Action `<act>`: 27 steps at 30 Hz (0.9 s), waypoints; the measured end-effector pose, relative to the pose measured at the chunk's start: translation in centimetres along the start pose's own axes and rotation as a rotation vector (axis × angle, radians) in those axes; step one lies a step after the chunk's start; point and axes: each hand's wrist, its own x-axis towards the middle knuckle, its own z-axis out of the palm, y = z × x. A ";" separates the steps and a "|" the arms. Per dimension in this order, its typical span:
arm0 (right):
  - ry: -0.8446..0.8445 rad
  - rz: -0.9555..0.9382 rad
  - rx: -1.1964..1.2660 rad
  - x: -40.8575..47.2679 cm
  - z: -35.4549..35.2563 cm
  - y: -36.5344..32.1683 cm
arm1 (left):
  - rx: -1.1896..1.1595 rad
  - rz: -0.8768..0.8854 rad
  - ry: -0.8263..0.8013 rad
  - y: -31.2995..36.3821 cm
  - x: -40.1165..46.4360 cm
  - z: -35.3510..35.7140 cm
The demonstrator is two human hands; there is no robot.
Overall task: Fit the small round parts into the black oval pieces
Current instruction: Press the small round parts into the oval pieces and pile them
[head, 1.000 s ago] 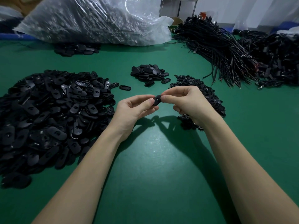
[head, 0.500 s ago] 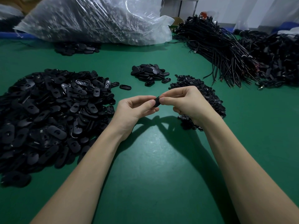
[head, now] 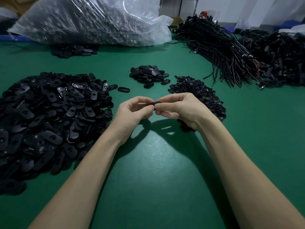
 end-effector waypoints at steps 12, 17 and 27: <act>0.107 -0.089 -0.248 -0.9 0.9 -0.6 | 0.152 0.043 0.026 -0.1 -0.1 0.0; 0.180 -0.109 -0.346 -0.6 1.3 -0.1 | 0.197 0.043 0.058 -0.2 0.0 0.2; 0.231 -0.162 -0.497 -0.4 1.7 0.3 | 0.277 0.039 0.167 -0.2 0.0 1.2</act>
